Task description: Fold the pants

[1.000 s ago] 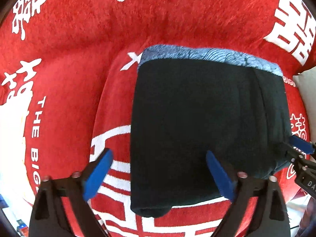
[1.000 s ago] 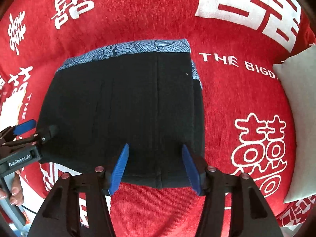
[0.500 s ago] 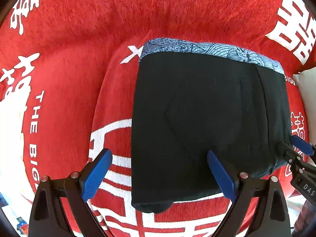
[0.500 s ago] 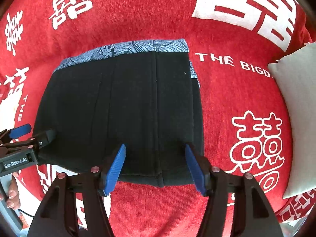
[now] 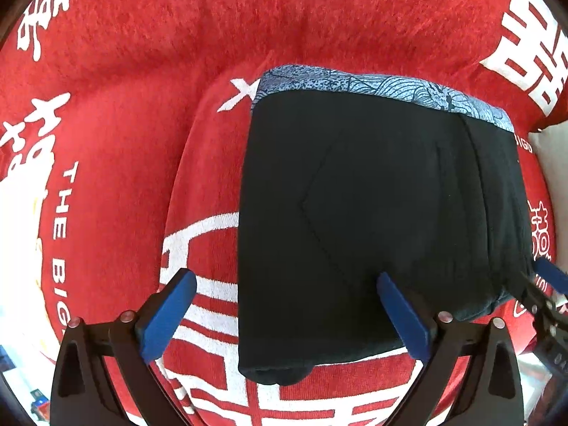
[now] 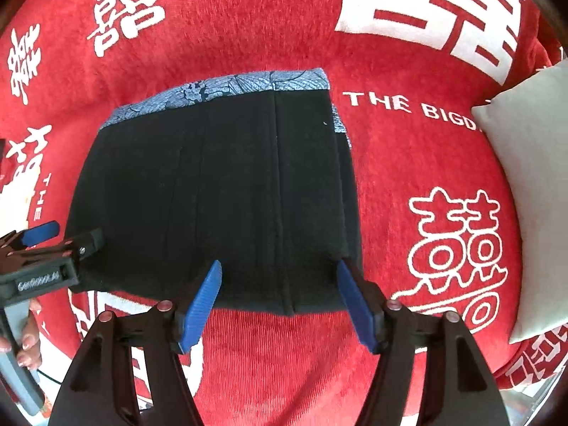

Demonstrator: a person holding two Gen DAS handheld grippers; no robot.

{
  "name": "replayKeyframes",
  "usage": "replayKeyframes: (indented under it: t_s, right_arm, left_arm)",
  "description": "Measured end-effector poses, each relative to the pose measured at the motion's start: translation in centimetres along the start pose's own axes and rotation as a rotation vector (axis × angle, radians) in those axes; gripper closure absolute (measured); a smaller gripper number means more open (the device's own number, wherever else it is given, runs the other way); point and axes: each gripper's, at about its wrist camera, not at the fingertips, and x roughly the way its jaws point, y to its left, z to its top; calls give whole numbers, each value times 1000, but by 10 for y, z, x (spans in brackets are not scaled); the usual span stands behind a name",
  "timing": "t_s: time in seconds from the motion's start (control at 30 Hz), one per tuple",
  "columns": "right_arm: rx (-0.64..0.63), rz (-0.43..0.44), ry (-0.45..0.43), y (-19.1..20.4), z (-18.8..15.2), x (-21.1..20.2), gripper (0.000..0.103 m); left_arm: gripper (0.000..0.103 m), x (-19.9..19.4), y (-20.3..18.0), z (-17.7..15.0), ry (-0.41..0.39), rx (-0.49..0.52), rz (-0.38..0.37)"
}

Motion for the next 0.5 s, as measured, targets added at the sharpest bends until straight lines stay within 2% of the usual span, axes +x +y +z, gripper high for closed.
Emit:
replayKeyframes:
  t_s: [0.3, 0.5]
  right_arm:
    - [54, 45, 38, -17, -21, -6, 32]
    - [92, 63, 59, -31, -31, -3, 32]
  left_arm:
    - [1, 4, 4, 1, 12, -9, -15]
    - [1, 11, 13, 2, 39, -41, -66]
